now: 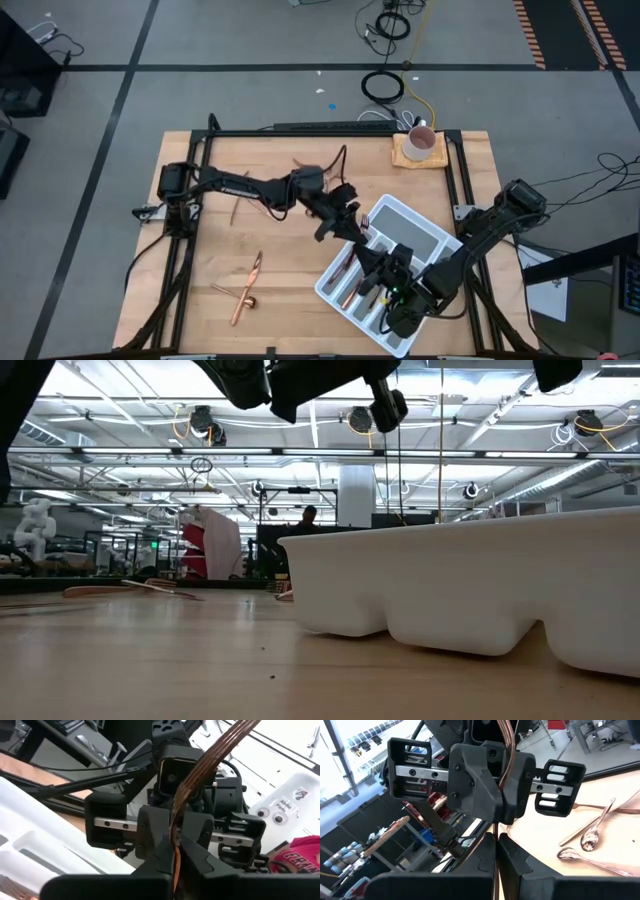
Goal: Sort silverware
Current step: Put the gold fork into the cutlery tray with the other gold fork
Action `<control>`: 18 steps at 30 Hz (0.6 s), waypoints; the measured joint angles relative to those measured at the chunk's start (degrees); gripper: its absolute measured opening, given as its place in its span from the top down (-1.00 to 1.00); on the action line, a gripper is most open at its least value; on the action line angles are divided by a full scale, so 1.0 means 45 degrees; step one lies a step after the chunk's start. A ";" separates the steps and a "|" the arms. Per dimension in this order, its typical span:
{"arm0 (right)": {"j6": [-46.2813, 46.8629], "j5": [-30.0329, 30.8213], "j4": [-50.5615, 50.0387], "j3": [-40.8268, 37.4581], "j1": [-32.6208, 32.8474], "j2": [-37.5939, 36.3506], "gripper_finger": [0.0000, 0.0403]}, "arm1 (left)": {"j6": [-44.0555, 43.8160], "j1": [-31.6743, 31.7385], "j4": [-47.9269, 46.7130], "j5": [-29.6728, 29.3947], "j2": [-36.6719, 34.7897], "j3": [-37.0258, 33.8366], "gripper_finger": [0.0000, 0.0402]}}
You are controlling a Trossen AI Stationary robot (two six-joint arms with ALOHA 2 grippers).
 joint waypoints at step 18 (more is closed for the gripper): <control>0.2296 -0.2651 -0.4442 -0.0019 -0.0061 -0.0704 0.39 | 0.0604 0.1306 -0.4167 0.1811 -0.0010 0.0019 0.96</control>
